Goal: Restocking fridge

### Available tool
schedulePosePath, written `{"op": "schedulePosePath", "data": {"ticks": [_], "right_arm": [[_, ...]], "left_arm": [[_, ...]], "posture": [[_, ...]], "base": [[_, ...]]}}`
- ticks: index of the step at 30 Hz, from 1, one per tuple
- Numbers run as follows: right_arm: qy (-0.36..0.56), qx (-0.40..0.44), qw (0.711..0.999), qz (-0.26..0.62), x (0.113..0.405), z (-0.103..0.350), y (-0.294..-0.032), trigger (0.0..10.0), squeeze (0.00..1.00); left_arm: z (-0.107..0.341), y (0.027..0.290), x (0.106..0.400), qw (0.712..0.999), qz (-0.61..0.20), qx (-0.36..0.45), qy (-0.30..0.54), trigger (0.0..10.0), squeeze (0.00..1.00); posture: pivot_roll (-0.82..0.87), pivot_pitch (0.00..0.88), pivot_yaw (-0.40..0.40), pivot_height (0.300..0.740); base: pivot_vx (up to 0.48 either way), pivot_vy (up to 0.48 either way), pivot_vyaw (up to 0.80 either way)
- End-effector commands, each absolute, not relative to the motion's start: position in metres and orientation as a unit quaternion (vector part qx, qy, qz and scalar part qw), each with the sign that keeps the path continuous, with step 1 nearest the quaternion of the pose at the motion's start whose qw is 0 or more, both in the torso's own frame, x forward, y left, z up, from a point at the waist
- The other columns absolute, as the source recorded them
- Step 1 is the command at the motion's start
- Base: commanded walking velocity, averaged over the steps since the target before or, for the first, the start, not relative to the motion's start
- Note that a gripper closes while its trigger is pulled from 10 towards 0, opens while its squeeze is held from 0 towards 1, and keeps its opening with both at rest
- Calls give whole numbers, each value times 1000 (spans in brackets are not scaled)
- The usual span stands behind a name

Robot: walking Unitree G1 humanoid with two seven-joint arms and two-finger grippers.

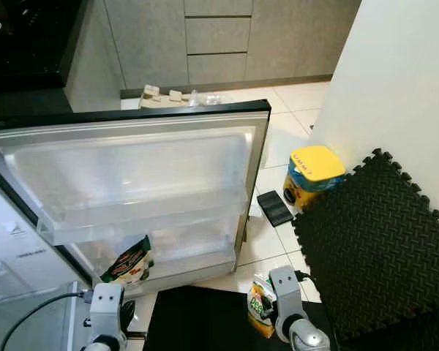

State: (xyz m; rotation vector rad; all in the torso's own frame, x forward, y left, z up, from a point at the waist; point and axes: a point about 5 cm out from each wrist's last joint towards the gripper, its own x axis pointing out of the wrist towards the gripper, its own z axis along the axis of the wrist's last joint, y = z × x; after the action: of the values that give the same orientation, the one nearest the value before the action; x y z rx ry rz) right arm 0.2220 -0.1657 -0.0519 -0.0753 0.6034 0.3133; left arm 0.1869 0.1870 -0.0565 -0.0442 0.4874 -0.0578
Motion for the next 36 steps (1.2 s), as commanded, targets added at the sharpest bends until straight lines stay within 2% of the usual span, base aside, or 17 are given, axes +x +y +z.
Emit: {"op": "schedulePosePath", "data": {"ticks": [1, 9, 17, 33, 36], "right_arm": [[295, -40, 941, 162, 219, -53, -166, 10000, 0], [299, -51, 941, 153, 219, -54, -166, 10000, 0], [295, -53, 943, 146, 220, -53, -168, 10000, 0], [294, -63, 942, 148, 219, -53, -167, 10000, 0], [294, -65, 942, 149, 220, -53, -166, 10000, 0]], "left_arm": [[-60, 185, 182, 967, -33, -20, 250, 10000, 0], [-59, 185, 183, 969, -29, -23, 244, 10000, 0], [-57, 184, 185, 971, -31, -19, 237, 10000, 0], [-58, 184, 184, 971, -28, -18, 236, 10000, 0], [-57, 186, 186, 971, -12, -30, 235, 10000, 0]], "posture": [[-65, 89, -65, 694], [-65, 88, -66, 729], [-66, 91, -66, 729], [-61, 94, -66, 729], [-62, 95, -68, 729]], "base": [[0, 0, 0], [0, 0, 0], [0, 0, 0], [0, -451, 0], [0, -86, 0]]}}
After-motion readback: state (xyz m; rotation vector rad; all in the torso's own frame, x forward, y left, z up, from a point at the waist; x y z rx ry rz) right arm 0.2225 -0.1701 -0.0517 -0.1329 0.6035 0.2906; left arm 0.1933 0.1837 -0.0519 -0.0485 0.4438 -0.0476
